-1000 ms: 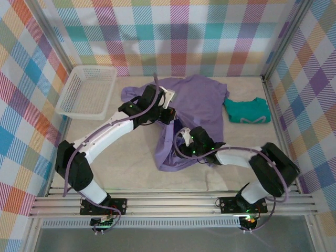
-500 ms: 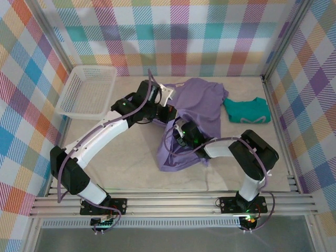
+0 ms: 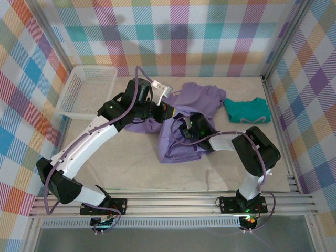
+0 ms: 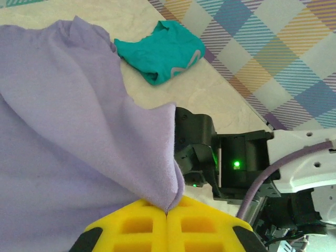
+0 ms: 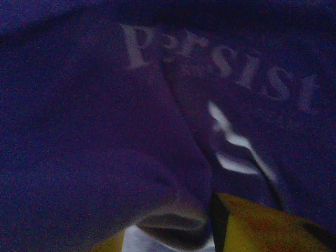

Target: Fold the inside-out t-shirt

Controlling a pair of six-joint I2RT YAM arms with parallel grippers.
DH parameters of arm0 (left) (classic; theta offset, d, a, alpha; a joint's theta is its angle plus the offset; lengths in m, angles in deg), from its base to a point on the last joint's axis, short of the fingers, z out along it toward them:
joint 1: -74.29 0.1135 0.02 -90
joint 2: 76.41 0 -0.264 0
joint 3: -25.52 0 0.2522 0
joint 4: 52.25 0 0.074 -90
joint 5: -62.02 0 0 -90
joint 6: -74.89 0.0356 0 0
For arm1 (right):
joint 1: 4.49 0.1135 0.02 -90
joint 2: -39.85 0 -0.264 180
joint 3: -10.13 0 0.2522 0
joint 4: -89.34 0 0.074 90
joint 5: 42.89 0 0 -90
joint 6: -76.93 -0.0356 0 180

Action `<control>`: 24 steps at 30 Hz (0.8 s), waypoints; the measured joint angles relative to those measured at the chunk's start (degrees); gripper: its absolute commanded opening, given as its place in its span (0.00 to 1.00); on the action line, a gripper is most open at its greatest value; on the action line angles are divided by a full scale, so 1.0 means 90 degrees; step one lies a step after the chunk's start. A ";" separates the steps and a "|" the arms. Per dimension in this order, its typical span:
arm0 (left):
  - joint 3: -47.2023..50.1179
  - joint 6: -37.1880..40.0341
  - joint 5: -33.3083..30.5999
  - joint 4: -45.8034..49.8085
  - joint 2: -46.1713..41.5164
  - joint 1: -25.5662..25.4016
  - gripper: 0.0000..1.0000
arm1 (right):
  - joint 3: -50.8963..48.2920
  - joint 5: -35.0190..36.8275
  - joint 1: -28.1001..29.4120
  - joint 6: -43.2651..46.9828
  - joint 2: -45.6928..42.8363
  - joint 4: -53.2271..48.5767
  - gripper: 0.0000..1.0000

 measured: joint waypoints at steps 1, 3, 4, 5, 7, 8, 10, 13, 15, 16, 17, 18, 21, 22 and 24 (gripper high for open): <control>0.0002 0.0032 -0.0061 0.0017 0.0015 0.0000 0.00 | -0.0007 -0.0168 0.0022 0.0002 -0.0075 0.0000 0.50; 0.0002 0.0070 -0.0185 0.0102 0.0061 0.0000 0.00 | -0.0061 -0.0481 0.0022 0.0046 -0.0287 -0.0002 0.52; 0.0002 0.0083 -0.0245 0.0134 0.0090 0.0000 0.00 | -0.0095 -0.0602 0.0029 0.0083 -0.0396 0.0000 0.52; 0.0002 0.0100 -0.0291 0.0141 0.0119 0.0000 0.00 | -0.0146 -0.0712 0.0039 0.0121 -0.0527 0.0010 0.53; 0.0002 0.0126 -0.0359 0.0138 0.0177 0.0000 0.00 | -0.0238 -0.0848 0.0036 0.0168 -0.0733 0.0007 0.54; 0.0005 0.0148 -0.0372 0.0138 0.0204 0.0000 0.00 | -0.0255 -0.0886 0.0032 0.0172 -0.0794 0.0002 0.54; 0.0005 0.0172 -0.0389 0.0138 0.0257 0.0000 0.00 | -0.0255 -0.0906 0.0005 0.0170 -0.0814 0.0032 0.54; 0.0010 0.0197 -0.0396 0.0138 0.0330 0.0000 0.00 | -0.0255 -0.0906 -0.0087 0.0163 -0.0814 0.0024 0.52; 0.0019 0.0202 -0.0408 0.0138 0.0372 0.0000 0.00 | -0.0245 -0.0882 -0.0168 0.0155 -0.0809 0.0022 0.51; 0.0024 0.0209 -0.0408 0.0136 0.0391 0.0000 0.00 | -0.0219 -0.0867 -0.0197 0.0160 -0.0797 -0.0005 0.50; 0.0039 0.0216 -0.0410 0.0136 0.0408 0.0000 0.00 | -0.0170 -0.0826 -0.0202 0.0168 -0.0770 -0.0027 0.49; 0.0044 0.0219 -0.0410 0.0138 0.0415 0.0000 0.00 | -0.0107 -0.0770 -0.0216 0.0172 -0.0731 -0.0053 0.48; 0.0046 0.0219 -0.0459 0.0138 0.0457 0.0000 0.00 | 0.0056 -0.0495 -0.0231 0.0265 -0.0644 -0.0163 0.48; 0.0046 0.0219 -0.0478 0.0136 0.0469 0.0000 0.00 | 0.0085 -0.0374 -0.0231 0.0347 -0.0629 -0.0209 0.47; 0.0046 0.0221 -0.0534 0.0138 0.0486 0.0000 0.00 | 0.0095 -0.0151 -0.0238 0.0466 -0.0627 -0.0294 0.47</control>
